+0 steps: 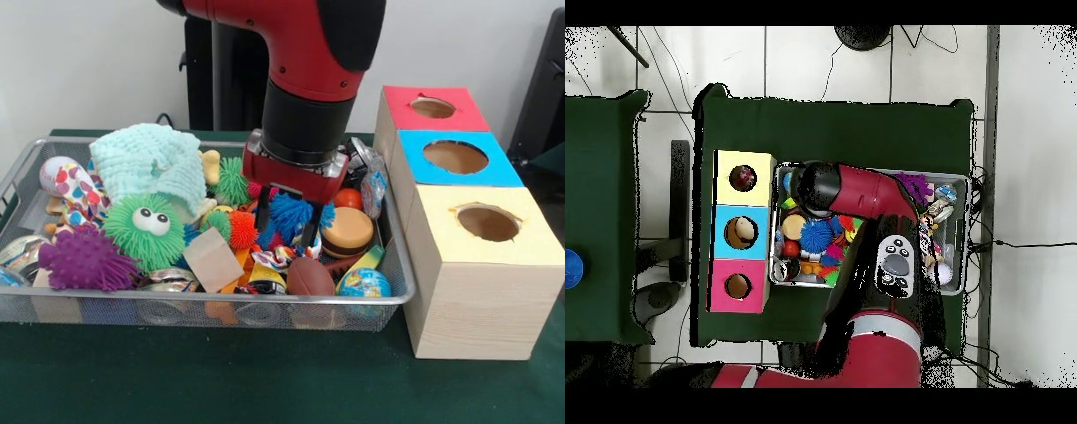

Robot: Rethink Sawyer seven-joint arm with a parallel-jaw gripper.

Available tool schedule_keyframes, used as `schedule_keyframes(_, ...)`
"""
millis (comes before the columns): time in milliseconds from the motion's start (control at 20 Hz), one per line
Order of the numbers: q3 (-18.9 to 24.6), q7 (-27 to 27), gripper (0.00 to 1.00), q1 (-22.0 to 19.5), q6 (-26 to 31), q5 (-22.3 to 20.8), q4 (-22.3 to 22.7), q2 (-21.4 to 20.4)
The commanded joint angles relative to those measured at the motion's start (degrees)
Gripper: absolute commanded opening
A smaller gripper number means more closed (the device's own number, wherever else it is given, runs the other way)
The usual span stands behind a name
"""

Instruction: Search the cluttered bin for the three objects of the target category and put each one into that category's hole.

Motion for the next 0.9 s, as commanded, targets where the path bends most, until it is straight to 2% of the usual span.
schedule_keyframes(50,8.3,-0.3,1.0,-2.3,11.9,0.3,6.4,1.6)
schedule_keyframes(250,9.6,-0.5,1.0,-2.9,16.8,0.5,6.3,1.7)
schedule_keyframes(450,11.0,-1.5,1.0,-3.8,17.8,0.1,6.7,1.7)
schedule_keyframes(650,12.0,-1.2,1.0,-4.5,16.1,-0.2,6.1,2.4)
schedule_keyframes(900,13.9,-1.0,1.0,-5.9,10.5,-0.5,5.6,4.5)
